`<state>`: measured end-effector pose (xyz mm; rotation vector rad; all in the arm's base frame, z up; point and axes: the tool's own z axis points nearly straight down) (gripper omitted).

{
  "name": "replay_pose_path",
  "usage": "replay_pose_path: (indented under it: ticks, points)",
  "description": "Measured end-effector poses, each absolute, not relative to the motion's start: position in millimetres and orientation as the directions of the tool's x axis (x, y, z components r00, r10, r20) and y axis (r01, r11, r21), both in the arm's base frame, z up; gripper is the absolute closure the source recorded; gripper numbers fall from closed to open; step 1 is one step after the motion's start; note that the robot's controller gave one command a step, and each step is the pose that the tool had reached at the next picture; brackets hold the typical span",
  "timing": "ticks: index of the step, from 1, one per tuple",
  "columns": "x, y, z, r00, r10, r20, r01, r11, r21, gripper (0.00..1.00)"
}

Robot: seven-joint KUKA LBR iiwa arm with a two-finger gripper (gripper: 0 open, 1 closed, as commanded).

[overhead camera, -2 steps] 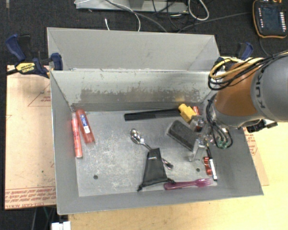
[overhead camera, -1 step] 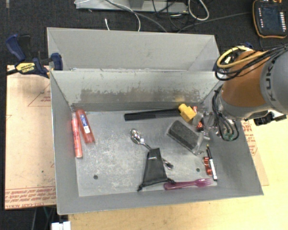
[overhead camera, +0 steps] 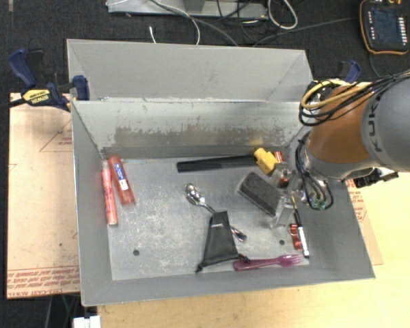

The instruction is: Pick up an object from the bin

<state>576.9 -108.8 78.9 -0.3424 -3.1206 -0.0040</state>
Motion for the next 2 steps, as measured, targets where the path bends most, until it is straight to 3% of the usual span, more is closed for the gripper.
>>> replay_pose_path:
  ticks: [1, 2]
  points:
    - [579.2, -80, 70, -0.948, 0.319, -0.012, 0.319, 0.948, 0.003, 0.00]
    - [578.0, -105, 78, -0.971, 0.238, -0.003, 0.238, 0.971, 0.002, 1.00]
